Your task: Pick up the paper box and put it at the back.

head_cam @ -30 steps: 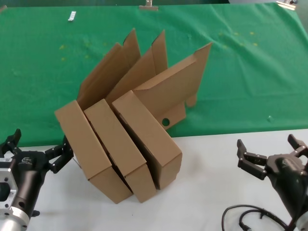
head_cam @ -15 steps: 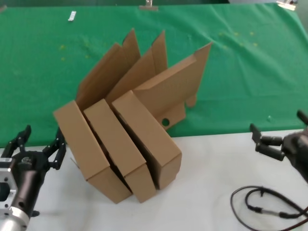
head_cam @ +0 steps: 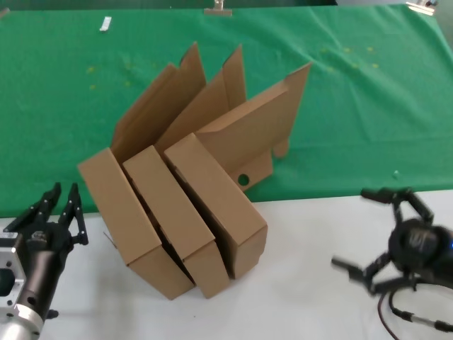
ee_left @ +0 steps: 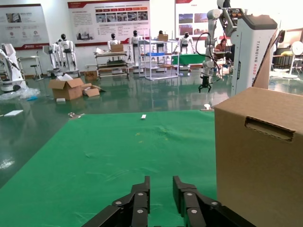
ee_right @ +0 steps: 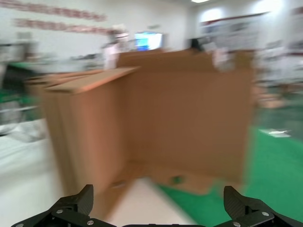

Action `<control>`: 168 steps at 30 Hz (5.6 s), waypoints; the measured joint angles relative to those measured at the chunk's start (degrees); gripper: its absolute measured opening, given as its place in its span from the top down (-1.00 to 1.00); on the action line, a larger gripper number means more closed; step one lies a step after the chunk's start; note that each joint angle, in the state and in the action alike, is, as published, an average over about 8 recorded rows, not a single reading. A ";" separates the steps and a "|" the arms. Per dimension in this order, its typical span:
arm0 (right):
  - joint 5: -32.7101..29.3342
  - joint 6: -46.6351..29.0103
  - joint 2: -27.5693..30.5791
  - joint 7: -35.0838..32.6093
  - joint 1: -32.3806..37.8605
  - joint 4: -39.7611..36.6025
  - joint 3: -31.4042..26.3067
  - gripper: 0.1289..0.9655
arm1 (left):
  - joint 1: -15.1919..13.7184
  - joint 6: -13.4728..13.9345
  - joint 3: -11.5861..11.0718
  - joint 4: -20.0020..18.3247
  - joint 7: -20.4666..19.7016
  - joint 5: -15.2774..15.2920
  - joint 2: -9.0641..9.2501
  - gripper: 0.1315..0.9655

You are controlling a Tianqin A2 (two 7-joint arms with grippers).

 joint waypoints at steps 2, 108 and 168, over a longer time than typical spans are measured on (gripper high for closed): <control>-1.34 -5.02 0.14 -1.05 3.41 -4.29 -3.75 -1.00 | 0.00 0.00 0.00 0.00 -0.01 0.00 0.00 0.58; -43.54 5.10 -10.94 -18.38 55.80 -43.24 -4.66 0.94 | 0.00 0.00 0.00 0.00 -0.01 0.01 0.00 0.96; -62.40 14.98 -23.81 2.59 55.70 -42.58 -20.78 0.70 | 0.00 0.00 0.00 0.00 -0.01 0.01 0.00 -0.89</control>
